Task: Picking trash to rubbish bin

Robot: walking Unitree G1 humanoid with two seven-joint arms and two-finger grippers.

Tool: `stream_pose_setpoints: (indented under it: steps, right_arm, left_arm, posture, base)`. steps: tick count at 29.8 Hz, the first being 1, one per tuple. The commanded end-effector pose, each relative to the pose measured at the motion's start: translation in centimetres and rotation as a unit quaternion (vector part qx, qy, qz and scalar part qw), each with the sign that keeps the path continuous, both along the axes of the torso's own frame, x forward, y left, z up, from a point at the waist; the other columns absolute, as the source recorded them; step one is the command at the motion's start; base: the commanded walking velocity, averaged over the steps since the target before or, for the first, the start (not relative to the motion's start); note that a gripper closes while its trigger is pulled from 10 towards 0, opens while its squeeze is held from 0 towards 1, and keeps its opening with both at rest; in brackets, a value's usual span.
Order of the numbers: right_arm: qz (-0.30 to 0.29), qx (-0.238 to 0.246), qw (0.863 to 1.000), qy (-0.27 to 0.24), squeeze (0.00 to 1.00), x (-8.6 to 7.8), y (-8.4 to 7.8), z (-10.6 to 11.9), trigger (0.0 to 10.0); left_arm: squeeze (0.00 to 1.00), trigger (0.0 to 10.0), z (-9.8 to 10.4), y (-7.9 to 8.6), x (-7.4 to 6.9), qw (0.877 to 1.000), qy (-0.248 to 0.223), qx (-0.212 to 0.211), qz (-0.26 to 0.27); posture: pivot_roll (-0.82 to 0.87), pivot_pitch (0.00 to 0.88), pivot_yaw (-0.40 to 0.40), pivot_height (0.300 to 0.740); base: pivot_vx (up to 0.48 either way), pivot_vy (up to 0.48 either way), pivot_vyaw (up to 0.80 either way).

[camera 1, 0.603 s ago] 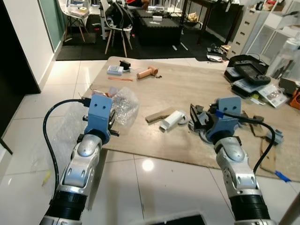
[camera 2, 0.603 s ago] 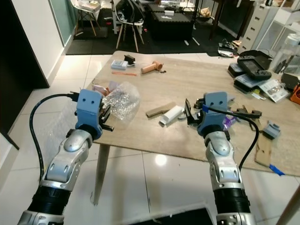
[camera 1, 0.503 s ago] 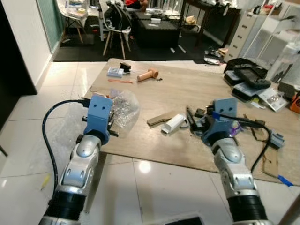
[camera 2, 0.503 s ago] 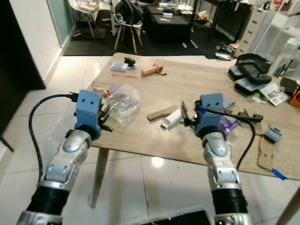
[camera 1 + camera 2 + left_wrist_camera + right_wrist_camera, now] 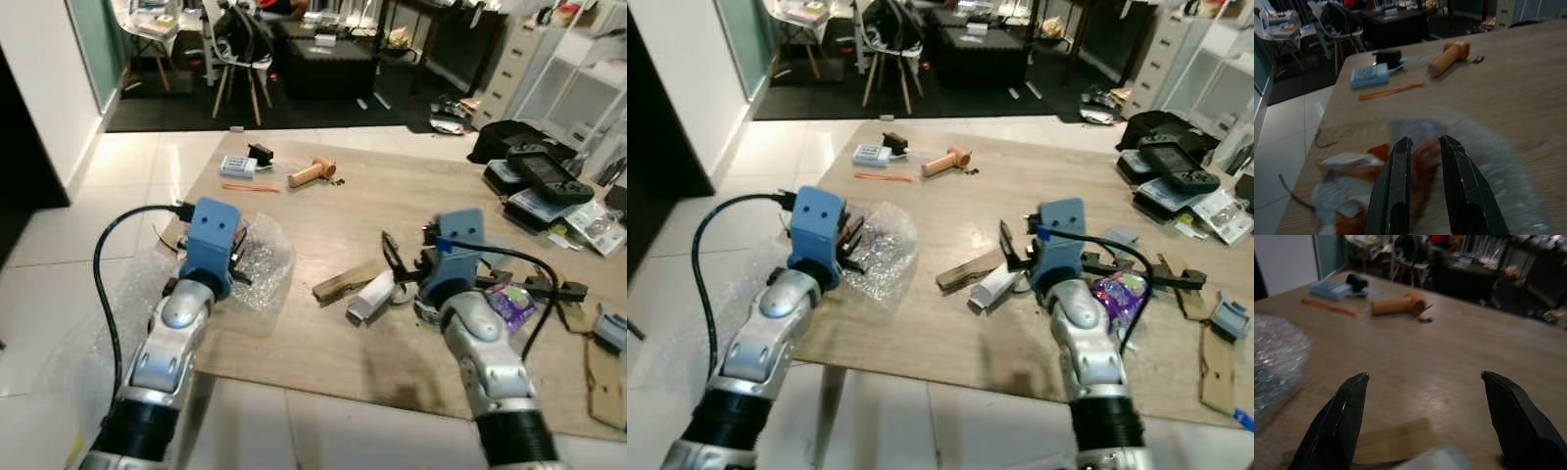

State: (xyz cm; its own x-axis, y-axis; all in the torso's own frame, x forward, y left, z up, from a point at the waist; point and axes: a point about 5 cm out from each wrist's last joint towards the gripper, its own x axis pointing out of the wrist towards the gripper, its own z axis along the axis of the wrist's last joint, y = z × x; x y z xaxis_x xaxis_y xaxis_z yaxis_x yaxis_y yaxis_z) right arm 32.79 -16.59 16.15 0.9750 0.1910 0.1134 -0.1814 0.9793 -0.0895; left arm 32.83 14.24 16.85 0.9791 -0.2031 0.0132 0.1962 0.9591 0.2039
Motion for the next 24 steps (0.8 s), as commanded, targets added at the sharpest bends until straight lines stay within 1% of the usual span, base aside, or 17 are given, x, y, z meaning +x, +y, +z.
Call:
stream_pose_setpoints:
  steps: [1,4,5,6,10,12,14,16,19,24]
  right_arm:
    - [-0.001,0.001,1.000,0.013,0.00,-0.2,-0.2,-0.5,10.0]
    - [0.010,0.006,0.999,0.041,0.00,-0.1,-0.1,-1.2,10.0]
    - [0.016,0.008,0.999,0.047,0.36,-0.1,-0.1,-1.4,10.0]
    - [0.020,0.009,0.998,0.055,1.00,-0.1,-0.1,-1.8,10.0]
    - [0.043,0.000,0.996,0.078,1.00,-0.1,-0.1,-2.7,10.0]
    - [0.056,-0.011,0.994,0.088,1.00,-0.2,0.1,-2.9,10.0]
    - [0.059,-0.012,0.994,0.094,1.00,-0.3,0.2,-3.0,10.0]
    - [0.060,-0.017,0.993,0.102,1.00,-0.3,0.3,-3.2,10.0]
    - [0.053,-0.027,0.991,0.121,1.00,-0.3,0.1,-4.3,10.0]
    - [0.041,-0.030,0.992,0.117,1.00,0.4,-0.3,-4.5,10.0]
  left_arm:
    - [0.00,10.0,-0.5,0.0,-0.2,1.000,0.006,0.009,-0.005]
    - [0.00,10.0,-0.6,-0.1,-0.4,0.999,0.007,0.033,-0.023]
    - [0.00,10.0,-0.6,-0.1,-0.4,0.999,0.008,0.037,-0.026]
    - [0.00,10.0,-0.6,-0.1,-0.4,0.999,0.008,0.038,-0.029]
    - [0.00,10.0,-0.5,-0.2,-0.4,0.999,0.006,0.041,-0.035]
    - [0.00,10.0,-0.5,-0.2,-0.5,0.998,0.005,0.049,-0.045]
    - [0.00,10.0,-0.5,-0.2,-0.6,0.997,0.005,0.050,-0.050]
    - [0.00,10.0,-0.5,-0.2,-0.7,0.997,0.005,0.052,-0.053]
    - [0.00,10.0,-0.5,-0.3,-0.8,0.997,0.005,0.052,-0.060]
    - [0.00,10.0,0.0,-0.8,-0.7,0.996,-0.005,0.046,-0.075]
  posture:
    - [-0.09,0.058,-0.053,0.740]
    - [-0.09,0.058,-0.053,0.740]
    - [-0.09,0.058,-0.053,0.740]
    - [-0.09,0.067,-0.046,0.740]
    - [-0.09,0.076,-0.044,0.740]
    - [-0.08,0.080,-0.044,0.740]
    - [-0.09,0.084,-0.043,0.740]
    - [-0.09,0.084,-0.043,0.740]
    - [-0.09,0.087,-0.040,0.740]
    - [-0.09,0.096,-0.033,0.740]
  base:
    - [0.000,0.000,0.00]
    - [0.000,0.000,0.00]
    - [0.000,0.000,0.00]
    - [0.000,0.000,0.00]
    - [0.000,0.000,0.00]
    - [0.000,0.000,0.00]
    - [0.000,0.000,0.00]
    - [0.000,0.000,0.00]
    - [0.000,0.000,0.00]
    - [0.000,0.000,0.00]
